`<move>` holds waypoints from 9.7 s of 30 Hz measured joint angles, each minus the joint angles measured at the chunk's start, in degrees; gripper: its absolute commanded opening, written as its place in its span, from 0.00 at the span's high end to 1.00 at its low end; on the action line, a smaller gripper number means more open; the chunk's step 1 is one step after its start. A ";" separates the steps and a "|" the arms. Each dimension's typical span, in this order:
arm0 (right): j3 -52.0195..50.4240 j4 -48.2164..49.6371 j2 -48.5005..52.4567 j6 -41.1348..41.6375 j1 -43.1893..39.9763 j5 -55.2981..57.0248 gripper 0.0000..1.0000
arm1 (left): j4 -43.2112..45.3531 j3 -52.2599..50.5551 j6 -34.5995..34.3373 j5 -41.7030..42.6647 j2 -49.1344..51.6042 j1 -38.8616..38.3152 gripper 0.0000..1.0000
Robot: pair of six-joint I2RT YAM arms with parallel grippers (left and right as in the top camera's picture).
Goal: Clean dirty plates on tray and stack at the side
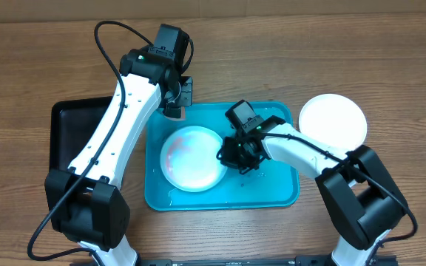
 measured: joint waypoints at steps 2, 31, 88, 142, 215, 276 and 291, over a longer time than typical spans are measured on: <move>0.28 -4.92 -1.40 -1.18 -0.22 2.82 0.96 | -0.55 0.00 0.00 0.22 0.00 0.00 0.96; 10.12 -32.33 -21.44 -2.21 15.10 74.23 0.96 | 1.44 0.00 0.00 3.04 0.00 0.00 0.96; 7.98 -22.03 -15.39 -22.25 -54.60 14.53 0.96 | 3.80 -1.95 0.00 4.94 0.00 0.00 0.96; 15.41 -28.96 -14.93 -28.96 -35.23 5.27 0.40 | 11.54 -23.63 2.71 -5.95 -1.57 31.04 0.38; -13.22 -13.18 -14.93 -19.41 13.31 3.45 0.54 | 2.67 -8.66 11.58 11.85 -1.86 13.00 0.19; 1.86 10.93 -0.94 -40.39 -22.14 13.31 0.53 | 2.51 -8.66 10.08 11.45 -1.86 13.00 0.19; 2.93 13.11 3.41 -46.45 -23.56 13.86 0.66 | 2.71 -8.66 10.08 11.45 -1.86 13.00 0.18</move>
